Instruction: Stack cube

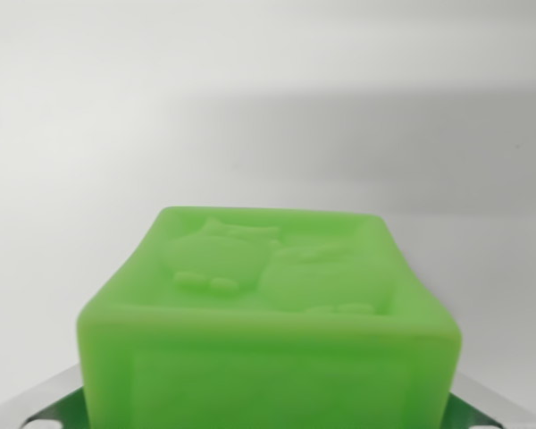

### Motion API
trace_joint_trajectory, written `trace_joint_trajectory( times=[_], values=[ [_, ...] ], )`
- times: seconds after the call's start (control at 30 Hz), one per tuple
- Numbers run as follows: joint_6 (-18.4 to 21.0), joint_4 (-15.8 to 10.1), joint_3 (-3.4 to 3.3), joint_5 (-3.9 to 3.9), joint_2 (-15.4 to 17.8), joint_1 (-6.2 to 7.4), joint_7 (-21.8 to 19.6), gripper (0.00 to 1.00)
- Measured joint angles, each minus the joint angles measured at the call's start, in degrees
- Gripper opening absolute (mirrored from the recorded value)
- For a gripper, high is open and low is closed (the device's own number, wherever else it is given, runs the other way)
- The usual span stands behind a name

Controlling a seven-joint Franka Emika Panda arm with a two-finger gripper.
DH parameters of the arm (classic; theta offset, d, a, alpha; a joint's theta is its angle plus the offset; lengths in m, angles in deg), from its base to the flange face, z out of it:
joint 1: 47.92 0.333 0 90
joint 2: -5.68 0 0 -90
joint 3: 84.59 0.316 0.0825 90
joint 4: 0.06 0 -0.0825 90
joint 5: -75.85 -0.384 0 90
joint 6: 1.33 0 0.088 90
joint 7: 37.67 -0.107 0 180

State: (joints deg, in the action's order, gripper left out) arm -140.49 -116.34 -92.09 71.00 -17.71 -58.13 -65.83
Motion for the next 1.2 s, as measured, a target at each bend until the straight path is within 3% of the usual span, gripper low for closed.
trace_joint_trajectory(
  times=[1.2],
  values=[
    [-1.4, -4.5, -0.26, 0.3, 3.0, -1.13, 14.9, 0.0]
  ],
)
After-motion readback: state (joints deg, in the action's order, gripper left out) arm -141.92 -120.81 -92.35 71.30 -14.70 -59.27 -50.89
